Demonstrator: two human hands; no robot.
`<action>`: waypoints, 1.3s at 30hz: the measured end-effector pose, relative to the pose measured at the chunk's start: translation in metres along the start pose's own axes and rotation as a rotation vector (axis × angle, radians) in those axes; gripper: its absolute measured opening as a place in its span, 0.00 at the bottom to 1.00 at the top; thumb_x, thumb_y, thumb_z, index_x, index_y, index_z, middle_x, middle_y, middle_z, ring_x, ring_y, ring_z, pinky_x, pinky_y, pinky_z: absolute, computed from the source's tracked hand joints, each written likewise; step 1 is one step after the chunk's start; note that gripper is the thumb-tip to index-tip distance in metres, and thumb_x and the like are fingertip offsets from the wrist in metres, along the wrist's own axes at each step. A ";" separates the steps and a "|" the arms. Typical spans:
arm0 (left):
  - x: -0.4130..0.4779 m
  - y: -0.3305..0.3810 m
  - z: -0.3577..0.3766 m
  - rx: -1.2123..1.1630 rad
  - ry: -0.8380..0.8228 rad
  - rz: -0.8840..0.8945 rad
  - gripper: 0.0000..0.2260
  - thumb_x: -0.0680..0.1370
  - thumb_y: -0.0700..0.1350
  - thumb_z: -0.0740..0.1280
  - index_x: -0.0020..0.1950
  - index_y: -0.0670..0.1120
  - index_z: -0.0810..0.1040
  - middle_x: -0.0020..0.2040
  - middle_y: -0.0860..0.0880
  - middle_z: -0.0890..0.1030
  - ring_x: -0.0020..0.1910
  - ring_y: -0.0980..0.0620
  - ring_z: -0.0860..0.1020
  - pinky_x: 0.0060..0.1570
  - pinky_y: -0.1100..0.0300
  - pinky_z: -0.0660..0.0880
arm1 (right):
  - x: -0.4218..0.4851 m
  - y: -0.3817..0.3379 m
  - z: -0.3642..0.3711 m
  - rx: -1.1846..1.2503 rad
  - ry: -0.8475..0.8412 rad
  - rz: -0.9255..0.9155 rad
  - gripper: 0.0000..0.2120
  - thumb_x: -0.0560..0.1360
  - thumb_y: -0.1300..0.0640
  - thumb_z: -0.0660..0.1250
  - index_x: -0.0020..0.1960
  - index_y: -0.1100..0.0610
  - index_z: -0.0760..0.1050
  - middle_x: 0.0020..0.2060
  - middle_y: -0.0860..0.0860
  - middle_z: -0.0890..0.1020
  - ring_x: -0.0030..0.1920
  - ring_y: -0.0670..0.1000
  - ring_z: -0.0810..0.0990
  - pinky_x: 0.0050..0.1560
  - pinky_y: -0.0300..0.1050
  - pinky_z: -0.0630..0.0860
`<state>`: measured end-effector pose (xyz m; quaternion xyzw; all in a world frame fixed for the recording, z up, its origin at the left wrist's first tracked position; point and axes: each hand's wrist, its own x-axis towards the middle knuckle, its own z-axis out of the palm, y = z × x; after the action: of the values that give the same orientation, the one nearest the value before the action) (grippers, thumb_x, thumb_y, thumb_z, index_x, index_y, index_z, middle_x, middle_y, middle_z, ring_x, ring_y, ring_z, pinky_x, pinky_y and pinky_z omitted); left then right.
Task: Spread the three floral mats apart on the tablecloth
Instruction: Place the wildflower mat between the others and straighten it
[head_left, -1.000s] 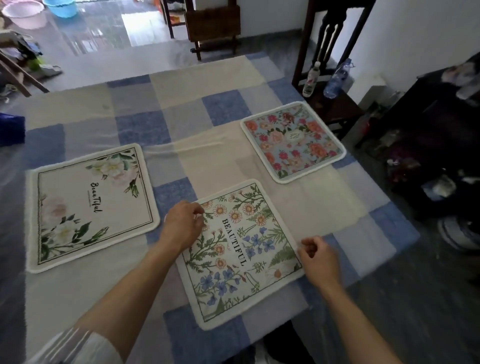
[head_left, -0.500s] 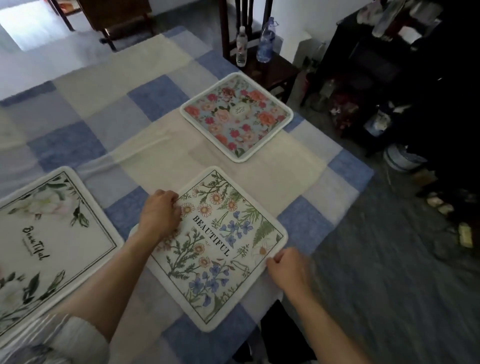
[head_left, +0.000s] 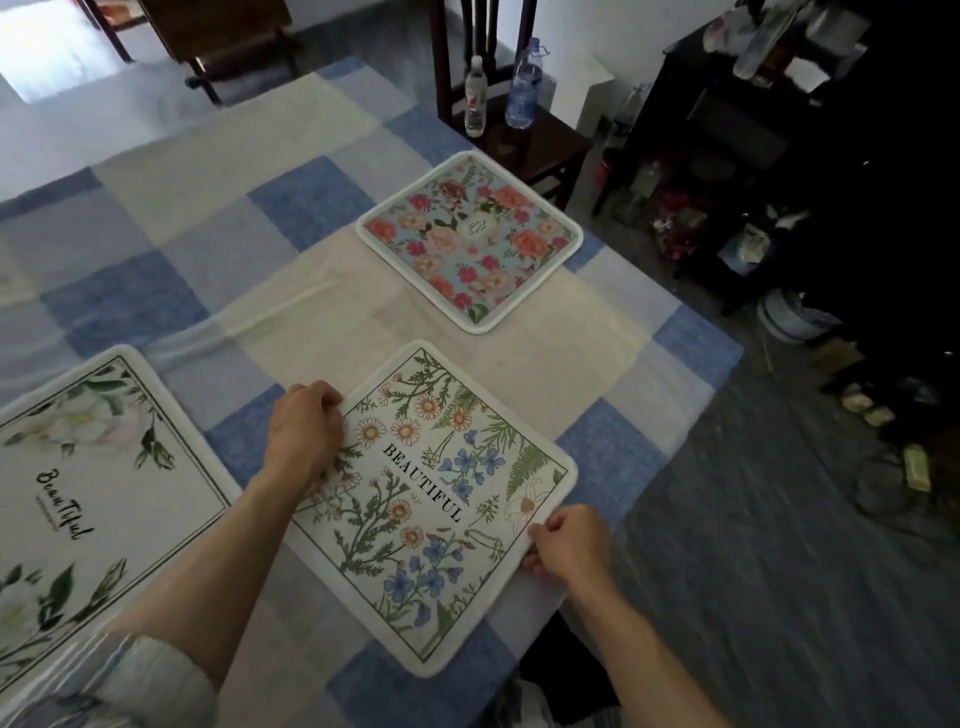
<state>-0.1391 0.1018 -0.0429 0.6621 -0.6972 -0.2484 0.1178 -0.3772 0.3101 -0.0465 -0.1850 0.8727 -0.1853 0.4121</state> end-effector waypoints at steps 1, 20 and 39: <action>0.000 -0.001 -0.002 -0.021 0.012 -0.011 0.07 0.77 0.38 0.65 0.52 0.43 0.81 0.48 0.43 0.80 0.47 0.43 0.77 0.49 0.50 0.75 | 0.001 -0.002 -0.001 -0.007 0.016 -0.014 0.11 0.74 0.65 0.70 0.33 0.61 0.79 0.23 0.51 0.83 0.25 0.48 0.83 0.34 0.47 0.84; -0.107 -0.013 -0.015 -0.247 0.273 -0.445 0.05 0.74 0.39 0.70 0.49 0.43 0.83 0.42 0.48 0.83 0.40 0.51 0.79 0.45 0.60 0.72 | 0.047 -0.091 -0.037 -0.146 -0.011 -0.530 0.07 0.77 0.56 0.67 0.41 0.53 0.76 0.33 0.44 0.81 0.28 0.35 0.75 0.20 0.25 0.66; -0.198 0.010 0.024 -0.511 0.408 -0.870 0.04 0.74 0.40 0.68 0.42 0.49 0.78 0.38 0.53 0.81 0.38 0.54 0.80 0.33 0.61 0.72 | 0.090 -0.149 -0.035 -0.322 -0.314 -0.875 0.05 0.78 0.59 0.68 0.43 0.52 0.76 0.37 0.43 0.79 0.38 0.39 0.77 0.34 0.30 0.67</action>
<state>-0.1409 0.3006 -0.0261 0.8745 -0.2392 -0.3023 0.2945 -0.4327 0.1450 -0.0136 -0.6215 0.6579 -0.1735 0.3883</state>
